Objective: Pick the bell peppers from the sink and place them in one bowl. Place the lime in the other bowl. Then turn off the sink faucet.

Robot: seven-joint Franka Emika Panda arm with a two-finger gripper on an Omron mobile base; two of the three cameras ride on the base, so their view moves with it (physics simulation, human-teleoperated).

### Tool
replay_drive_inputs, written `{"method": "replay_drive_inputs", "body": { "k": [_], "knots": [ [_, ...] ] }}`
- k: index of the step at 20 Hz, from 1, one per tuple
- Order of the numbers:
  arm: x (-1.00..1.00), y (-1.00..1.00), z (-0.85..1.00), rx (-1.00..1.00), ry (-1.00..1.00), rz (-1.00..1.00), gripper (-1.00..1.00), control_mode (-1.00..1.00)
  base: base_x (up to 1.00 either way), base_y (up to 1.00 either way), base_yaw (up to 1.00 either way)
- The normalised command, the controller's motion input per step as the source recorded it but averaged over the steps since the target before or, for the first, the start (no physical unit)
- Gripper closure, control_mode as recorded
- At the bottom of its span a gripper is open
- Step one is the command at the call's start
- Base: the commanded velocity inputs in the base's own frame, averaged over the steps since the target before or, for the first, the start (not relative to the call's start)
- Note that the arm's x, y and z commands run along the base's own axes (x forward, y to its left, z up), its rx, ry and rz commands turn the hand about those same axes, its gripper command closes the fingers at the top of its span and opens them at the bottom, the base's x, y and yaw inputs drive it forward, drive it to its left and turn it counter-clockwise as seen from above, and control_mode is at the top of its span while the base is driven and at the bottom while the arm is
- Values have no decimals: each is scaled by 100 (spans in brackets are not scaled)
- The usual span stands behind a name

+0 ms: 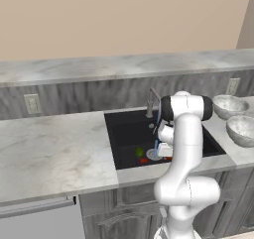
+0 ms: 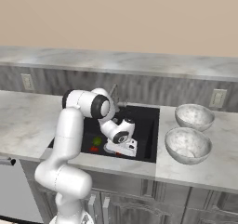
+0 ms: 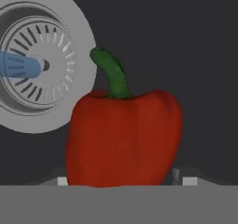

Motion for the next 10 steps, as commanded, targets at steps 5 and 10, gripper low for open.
{"method": "replay_drive_inputs", "body": {
  "k": [5,10],
  "knots": [
    [65,5,-17,3,0,0,100,-100,0,0,0],
    [54,2,-2,0,2,0,100,-100,0,0,0]
  ]
}}
